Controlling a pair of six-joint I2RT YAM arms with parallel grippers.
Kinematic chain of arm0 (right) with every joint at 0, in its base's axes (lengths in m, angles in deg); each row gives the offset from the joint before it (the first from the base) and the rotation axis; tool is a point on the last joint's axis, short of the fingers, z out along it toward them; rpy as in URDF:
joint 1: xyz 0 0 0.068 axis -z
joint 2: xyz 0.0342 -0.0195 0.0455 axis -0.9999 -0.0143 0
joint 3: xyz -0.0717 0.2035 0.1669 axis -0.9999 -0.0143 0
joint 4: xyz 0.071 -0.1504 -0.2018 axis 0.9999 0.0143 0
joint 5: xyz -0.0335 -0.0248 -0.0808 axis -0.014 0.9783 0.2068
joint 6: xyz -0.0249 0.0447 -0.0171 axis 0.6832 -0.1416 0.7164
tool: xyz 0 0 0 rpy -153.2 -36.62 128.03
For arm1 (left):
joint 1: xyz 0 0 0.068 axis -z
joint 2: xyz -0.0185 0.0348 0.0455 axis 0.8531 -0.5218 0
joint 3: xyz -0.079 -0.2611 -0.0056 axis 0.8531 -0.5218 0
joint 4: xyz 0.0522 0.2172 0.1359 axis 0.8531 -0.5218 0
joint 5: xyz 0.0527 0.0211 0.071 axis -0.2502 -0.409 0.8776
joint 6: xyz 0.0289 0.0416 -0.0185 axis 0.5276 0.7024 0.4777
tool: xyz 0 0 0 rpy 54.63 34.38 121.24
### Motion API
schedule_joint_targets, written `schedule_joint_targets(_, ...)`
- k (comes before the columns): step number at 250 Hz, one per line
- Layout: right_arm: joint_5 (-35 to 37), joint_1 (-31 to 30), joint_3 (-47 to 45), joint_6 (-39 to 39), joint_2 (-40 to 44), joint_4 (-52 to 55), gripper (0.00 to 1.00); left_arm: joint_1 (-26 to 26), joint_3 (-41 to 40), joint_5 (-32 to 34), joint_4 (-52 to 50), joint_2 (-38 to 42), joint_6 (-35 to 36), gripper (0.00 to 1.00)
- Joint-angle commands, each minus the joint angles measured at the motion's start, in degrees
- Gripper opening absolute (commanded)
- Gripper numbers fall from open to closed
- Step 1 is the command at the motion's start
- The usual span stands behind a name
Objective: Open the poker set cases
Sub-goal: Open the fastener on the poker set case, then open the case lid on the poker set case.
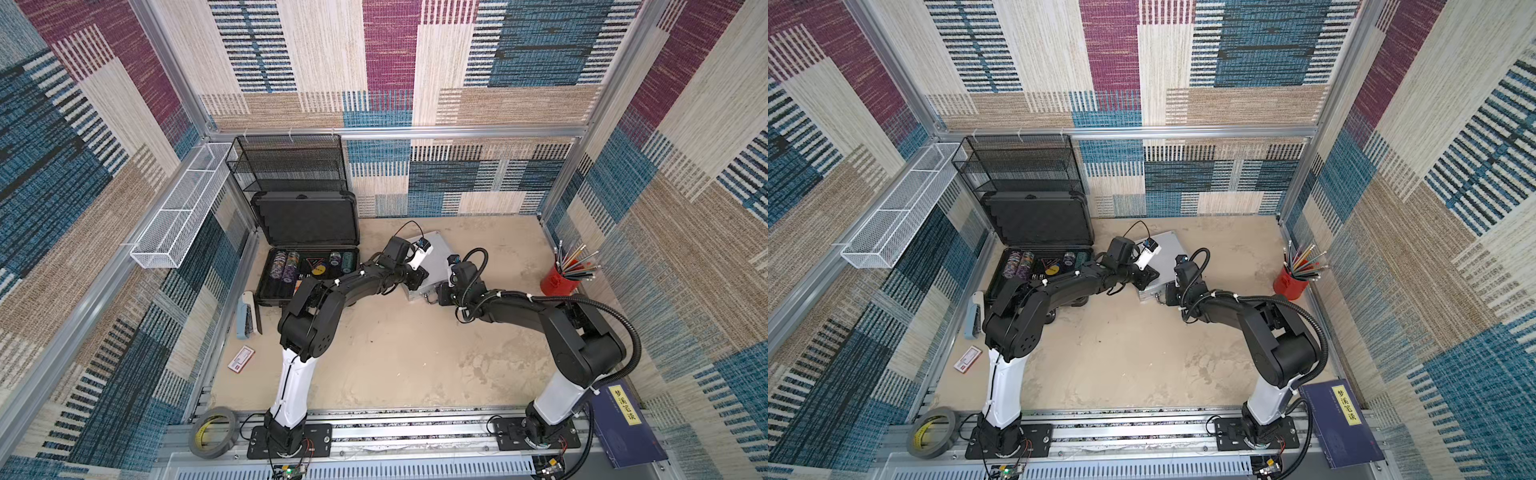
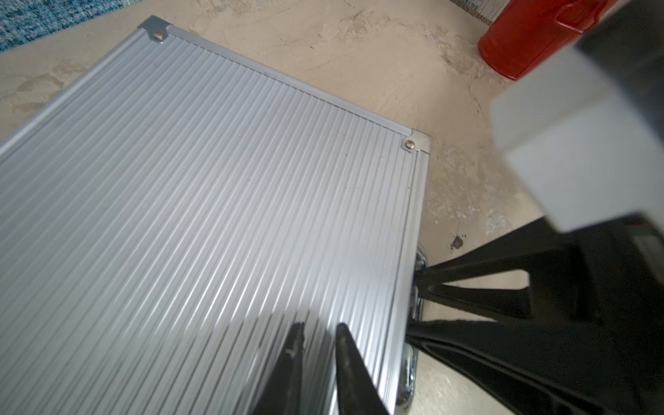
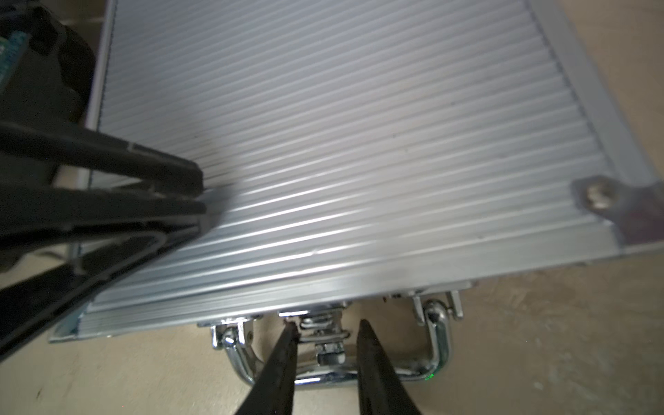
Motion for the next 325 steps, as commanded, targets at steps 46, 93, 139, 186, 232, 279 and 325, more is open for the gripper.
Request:
schedule_joint_targets(46, 4.04, 0.09, -4.86, -6.38, 4.08, -3.32, 0.29, -0.55, -0.54, -0.29, -6.23, -0.23, 0.43, 0.20)
schedule_joint_targets(93, 4.15, 0.16, -7.11, -7.88, 5.49, -2.50, 0.30, -0.55, -1.41, -0.12, -6.08, 0.50, 0.51, 0.20)
schedule_joint_targets(139, 3.77, 0.16, -7.08, -6.26, 10.06, -0.73, 0.42, -0.65, -1.74, -0.18, -6.98, 2.18, 1.03, 0.19)
schedule_joint_targets(186, 1.78, 2.46, -2.82, -0.40, 12.24, 1.29, 0.62, -0.90, -2.79, 0.05, -8.02, 7.25, 1.31, 0.25)
schedule_joint_targets(232, -8.29, 11.93, 3.61, 2.99, 10.09, 3.51, 0.75, -2.19, -7.53, 1.65, -5.17, 15.56, -1.95, 0.40)
schedule_joint_targets(279, -15.44, 15.38, 12.17, 5.86, 2.06, 5.07, 0.79, -4.23, -17.13, -0.45, 2.98, 21.91, -14.51, 0.55)
schedule_joint_targets(325, -19.49, 16.66, 18.48, 7.98, -4.14, 8.84, 0.83, -4.33, -29.54, 0.95, 19.54, 24.94, -30.90, 0.67)
